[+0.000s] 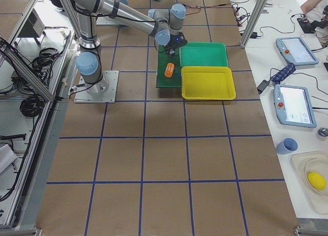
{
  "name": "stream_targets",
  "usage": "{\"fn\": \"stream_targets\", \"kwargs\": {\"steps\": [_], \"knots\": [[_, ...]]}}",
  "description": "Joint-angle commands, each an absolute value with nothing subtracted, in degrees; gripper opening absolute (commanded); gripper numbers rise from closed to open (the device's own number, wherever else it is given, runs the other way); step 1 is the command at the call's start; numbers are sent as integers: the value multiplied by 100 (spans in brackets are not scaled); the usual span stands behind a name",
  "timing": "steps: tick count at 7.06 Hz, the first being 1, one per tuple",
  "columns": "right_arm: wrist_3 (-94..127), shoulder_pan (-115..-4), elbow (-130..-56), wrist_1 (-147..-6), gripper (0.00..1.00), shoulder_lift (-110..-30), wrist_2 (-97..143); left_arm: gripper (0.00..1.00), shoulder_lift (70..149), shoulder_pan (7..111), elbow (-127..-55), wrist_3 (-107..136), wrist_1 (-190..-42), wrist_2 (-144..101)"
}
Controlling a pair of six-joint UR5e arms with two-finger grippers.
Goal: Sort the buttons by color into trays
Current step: 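Carry the yellow button into the yellow tray with the right gripper and release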
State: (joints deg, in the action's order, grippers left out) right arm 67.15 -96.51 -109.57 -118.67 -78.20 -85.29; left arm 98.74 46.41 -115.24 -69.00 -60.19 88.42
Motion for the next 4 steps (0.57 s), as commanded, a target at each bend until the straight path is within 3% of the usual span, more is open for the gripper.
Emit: {"fn": "stream_targets", "kwargs": {"steps": [1, 2, 4], "knots": [[6567, -9241, -10427, -11848, 0, -7858, -8543, 96, 10369, 4115, -11575, -7284, -5467, 8842], [6278, -8794, -10172, -11804, 0, -7736, -8534, 90, 10475, 4070, -11566, -7330, -5458, 8894], [5784, -8291, -9968, -12144, 0, -7324, -8787, 91, 10582, 3973, -11872, -7400, -5371, 9261]]}}
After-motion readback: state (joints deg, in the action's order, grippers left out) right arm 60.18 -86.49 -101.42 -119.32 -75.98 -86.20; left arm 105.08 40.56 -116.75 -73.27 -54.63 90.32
